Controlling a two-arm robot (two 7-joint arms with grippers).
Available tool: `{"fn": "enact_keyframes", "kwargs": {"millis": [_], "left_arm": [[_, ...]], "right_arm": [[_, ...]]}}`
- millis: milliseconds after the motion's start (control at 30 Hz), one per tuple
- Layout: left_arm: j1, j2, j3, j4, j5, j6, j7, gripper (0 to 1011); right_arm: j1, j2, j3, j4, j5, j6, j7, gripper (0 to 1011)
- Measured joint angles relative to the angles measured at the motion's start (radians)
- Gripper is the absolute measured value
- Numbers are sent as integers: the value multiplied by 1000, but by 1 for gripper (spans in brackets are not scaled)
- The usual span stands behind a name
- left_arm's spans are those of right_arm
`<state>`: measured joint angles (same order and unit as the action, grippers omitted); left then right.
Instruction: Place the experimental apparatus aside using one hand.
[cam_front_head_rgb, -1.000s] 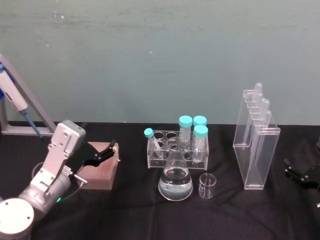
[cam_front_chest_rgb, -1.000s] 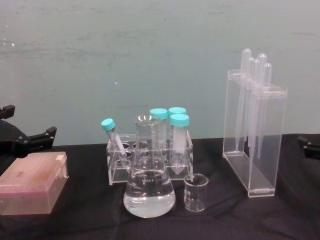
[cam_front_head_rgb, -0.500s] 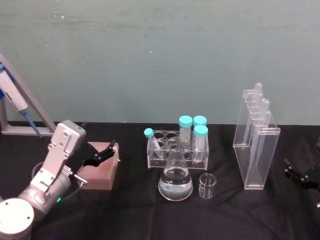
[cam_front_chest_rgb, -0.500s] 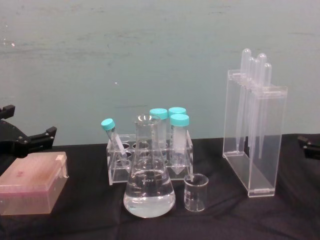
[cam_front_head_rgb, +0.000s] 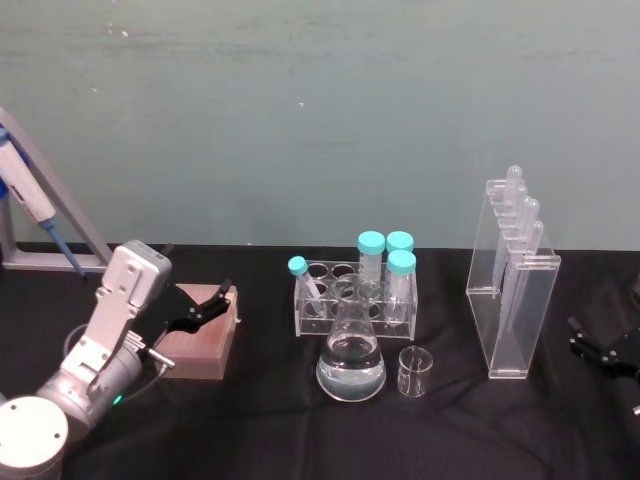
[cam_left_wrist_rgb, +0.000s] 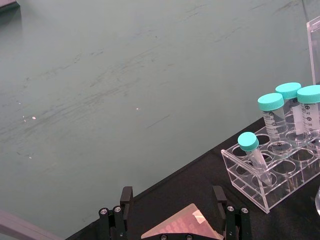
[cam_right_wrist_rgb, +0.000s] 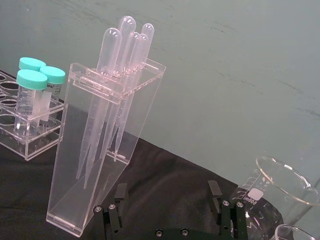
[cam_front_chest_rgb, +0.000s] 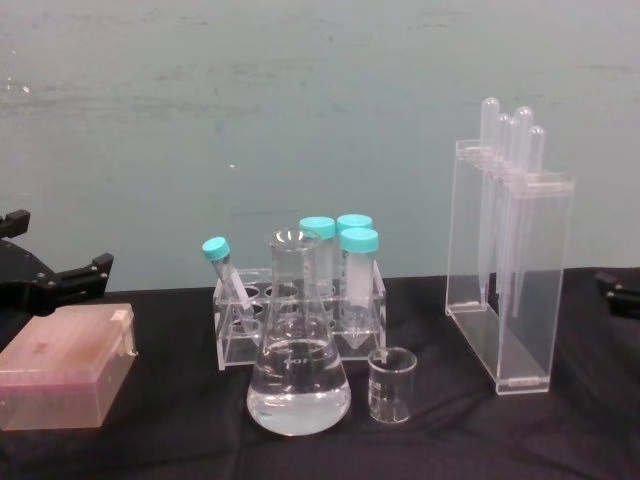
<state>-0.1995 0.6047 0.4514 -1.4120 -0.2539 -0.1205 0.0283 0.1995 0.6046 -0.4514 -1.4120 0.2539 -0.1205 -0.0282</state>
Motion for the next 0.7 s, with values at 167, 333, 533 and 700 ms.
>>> {"fn": "enact_keyframes", "kwargs": {"millis": [167,333,533,700], "left_arm": [[0,0,0,0,0,0,0,1000],[0,0,0,0,0,0,0,1000],[0,0,0,0,0,0,0,1000],[0,0,0,0,0,0,0,1000]], "right_arm": [[-3,-4,9,-1,-3,2,-1,1000],[-27,-11,38,-25,-13,13,-28,1000],[-79,-10,83,-85,-21,39,-72,1000],[-120,-9,115,-138,-21,59,-101,1000]]}}
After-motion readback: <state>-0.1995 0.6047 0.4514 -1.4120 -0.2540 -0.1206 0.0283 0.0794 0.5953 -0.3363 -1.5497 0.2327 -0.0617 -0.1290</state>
